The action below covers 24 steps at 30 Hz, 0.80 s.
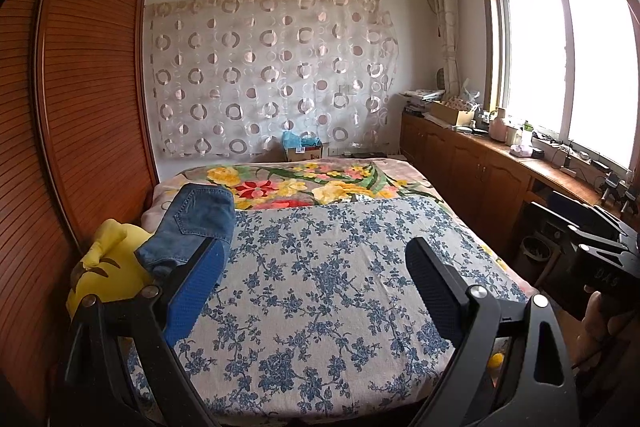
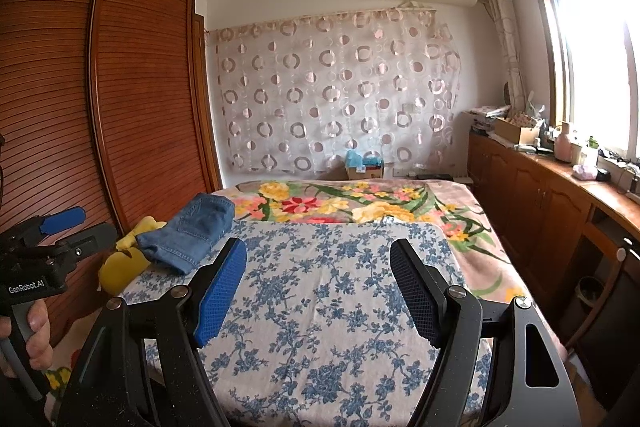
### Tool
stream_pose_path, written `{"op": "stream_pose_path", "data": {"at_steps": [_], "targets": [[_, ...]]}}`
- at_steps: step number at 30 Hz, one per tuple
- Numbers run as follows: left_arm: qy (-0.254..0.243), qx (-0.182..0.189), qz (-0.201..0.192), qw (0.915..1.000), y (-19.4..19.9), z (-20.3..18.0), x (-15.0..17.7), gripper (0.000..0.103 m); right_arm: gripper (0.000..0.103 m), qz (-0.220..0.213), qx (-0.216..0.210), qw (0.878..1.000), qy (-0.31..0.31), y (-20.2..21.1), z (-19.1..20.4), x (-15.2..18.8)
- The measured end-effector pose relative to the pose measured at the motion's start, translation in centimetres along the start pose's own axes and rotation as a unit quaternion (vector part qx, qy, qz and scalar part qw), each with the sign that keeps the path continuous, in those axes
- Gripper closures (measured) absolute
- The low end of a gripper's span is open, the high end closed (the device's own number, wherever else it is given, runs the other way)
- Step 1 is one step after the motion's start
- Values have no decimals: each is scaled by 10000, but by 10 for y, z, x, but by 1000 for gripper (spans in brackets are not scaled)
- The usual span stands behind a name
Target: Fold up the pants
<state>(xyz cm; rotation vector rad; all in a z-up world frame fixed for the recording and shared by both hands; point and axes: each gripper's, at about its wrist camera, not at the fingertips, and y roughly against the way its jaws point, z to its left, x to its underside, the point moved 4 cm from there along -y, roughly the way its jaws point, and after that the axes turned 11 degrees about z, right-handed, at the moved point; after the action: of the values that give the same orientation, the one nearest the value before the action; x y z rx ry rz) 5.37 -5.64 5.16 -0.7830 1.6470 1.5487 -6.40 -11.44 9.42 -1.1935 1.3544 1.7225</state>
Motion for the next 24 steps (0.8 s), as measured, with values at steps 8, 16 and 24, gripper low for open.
{"op": "stream_pose_path", "data": {"at_steps": [8,16,24], "targets": [[-4,-5,-2,10000,-1,0,1,10,27,11,-19,10000,0,0,-2,1],[-4,-5,-2,10000,0,0,1,10,27,9,-26,10000,3,0,-3,1],[-4,-6,-4,10000,-1,0,1,10,27,-6,-40,10000,14,0,-3,1]]}}
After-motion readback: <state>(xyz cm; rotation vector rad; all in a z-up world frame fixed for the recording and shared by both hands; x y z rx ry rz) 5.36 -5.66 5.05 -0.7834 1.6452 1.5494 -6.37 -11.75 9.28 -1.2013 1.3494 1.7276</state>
